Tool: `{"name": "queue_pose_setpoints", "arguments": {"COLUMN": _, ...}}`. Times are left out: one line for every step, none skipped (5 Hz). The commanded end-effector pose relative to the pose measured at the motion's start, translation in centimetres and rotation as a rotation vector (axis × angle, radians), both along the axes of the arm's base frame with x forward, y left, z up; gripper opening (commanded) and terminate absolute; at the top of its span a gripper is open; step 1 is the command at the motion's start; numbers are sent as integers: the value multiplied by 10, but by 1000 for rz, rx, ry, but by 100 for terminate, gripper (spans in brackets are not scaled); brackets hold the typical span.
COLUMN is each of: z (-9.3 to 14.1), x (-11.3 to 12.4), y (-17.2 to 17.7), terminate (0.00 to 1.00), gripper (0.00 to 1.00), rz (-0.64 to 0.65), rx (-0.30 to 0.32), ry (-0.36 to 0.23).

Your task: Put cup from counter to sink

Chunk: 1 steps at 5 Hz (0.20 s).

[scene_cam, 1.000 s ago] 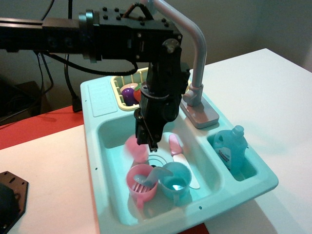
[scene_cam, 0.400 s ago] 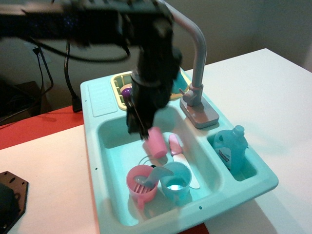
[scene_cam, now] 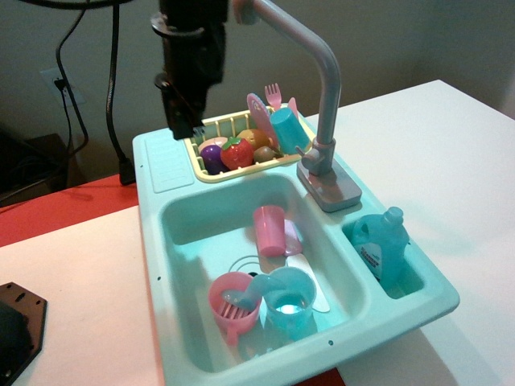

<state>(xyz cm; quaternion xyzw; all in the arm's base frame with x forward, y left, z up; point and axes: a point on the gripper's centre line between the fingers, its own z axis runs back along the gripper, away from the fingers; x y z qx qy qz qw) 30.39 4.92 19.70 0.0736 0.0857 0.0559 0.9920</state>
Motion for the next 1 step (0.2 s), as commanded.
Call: {"name": "queue_pose_setpoints", "arguments": {"z": 5, "x": -23, "y": 35, "terminate": 100, "gripper": 100, "rz": 70, "rx": 9, "ry": -15}}
